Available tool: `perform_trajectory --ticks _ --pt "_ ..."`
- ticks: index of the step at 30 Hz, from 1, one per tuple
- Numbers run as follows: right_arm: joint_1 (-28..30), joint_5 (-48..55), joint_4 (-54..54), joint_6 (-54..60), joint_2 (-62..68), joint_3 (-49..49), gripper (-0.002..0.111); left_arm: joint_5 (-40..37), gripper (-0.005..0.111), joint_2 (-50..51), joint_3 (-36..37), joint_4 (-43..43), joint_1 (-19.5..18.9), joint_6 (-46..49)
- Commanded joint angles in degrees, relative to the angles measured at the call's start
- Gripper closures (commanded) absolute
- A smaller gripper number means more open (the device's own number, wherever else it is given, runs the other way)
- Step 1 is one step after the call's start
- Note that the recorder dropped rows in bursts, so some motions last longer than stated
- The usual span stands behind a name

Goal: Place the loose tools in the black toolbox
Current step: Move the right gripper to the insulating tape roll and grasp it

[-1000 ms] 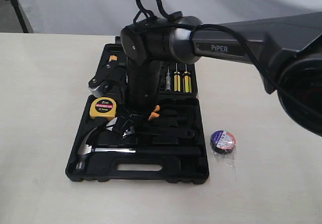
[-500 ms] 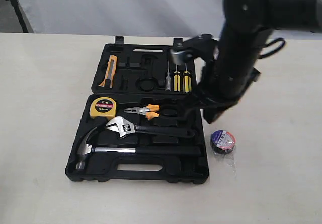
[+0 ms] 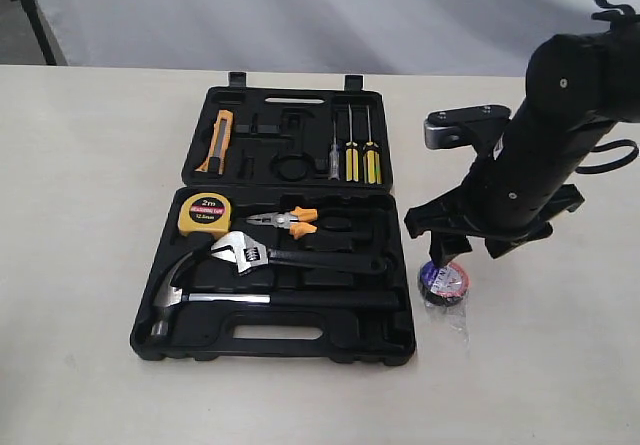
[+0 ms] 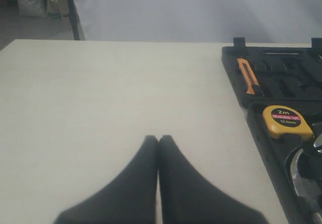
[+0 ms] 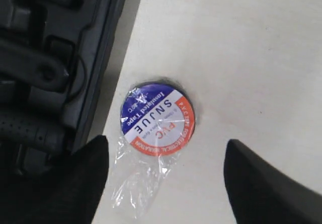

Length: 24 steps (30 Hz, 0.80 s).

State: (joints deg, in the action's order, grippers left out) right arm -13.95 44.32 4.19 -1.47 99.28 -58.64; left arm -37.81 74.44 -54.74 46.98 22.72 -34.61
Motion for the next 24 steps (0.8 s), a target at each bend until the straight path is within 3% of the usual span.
perform_trajectory --ticks 1,13,19,24 --pt "0.30 -1.69 0.69 -0.17 2.29 0.13 0.046 0.97 0.105 -0.46 0.53 -0.78 -0.19 -0.59" --pt "0.30 -5.40 2.17 -0.72 7.12 0.13 0.045 0.97 0.105 -0.46 0.53 -0.78 -0.19 -0.59" --pt "0.30 -5.40 2.22 -0.72 7.72 0.13 0.034 0.97 0.105 -0.46 0.53 -0.78 -0.19 -0.59" --pt "0.30 -5.40 2.22 -0.72 7.72 0.13 0.033 0.97 0.105 -0.46 0.53 -0.78 -0.19 -0.59"
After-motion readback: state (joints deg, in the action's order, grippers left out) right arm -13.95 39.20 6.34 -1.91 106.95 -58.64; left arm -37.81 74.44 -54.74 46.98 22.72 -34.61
